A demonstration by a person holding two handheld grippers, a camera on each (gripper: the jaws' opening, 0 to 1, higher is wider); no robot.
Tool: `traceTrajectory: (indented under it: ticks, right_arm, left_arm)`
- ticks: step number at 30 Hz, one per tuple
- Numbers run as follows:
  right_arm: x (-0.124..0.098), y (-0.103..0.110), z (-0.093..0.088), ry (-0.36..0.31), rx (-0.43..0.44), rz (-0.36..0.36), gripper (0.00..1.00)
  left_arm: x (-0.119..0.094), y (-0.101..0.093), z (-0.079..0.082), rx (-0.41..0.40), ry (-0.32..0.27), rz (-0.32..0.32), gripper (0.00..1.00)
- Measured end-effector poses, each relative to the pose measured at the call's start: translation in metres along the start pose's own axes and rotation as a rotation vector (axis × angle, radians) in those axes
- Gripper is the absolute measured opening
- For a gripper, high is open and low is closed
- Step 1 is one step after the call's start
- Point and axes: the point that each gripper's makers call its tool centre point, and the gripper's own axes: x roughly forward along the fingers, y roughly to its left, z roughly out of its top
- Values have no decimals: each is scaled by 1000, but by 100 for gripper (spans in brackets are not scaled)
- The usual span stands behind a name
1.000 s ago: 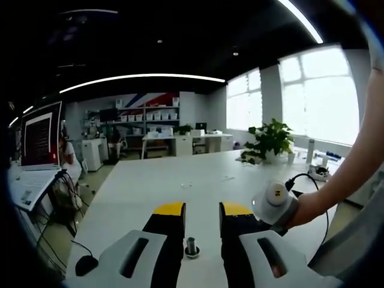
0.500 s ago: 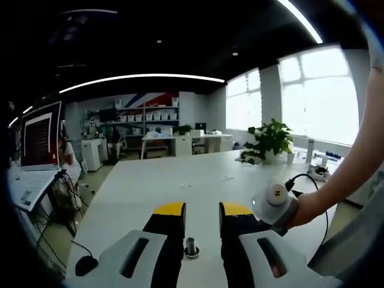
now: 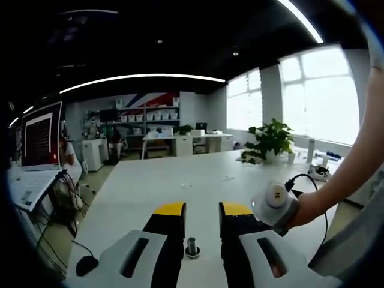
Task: Place the washer onto the threaded stud by aligning its center hole with the stud, sliding it down to the base, and recovering from edge contact or off-axis alignment until the washer reaches the visible bottom stop.
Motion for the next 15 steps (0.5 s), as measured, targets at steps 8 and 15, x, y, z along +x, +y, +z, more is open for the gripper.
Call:
traceTrajectory:
  ticks: [8,15]
  right_arm:
    - [-4,-2,-2,-5,-6,-7,13]
    - [-9,-8,1,-12,-10,-14,13]
  left_arm:
    - [0,0,-1,2,2,2,20]
    - [1,-1,-1,4,4,0,20]
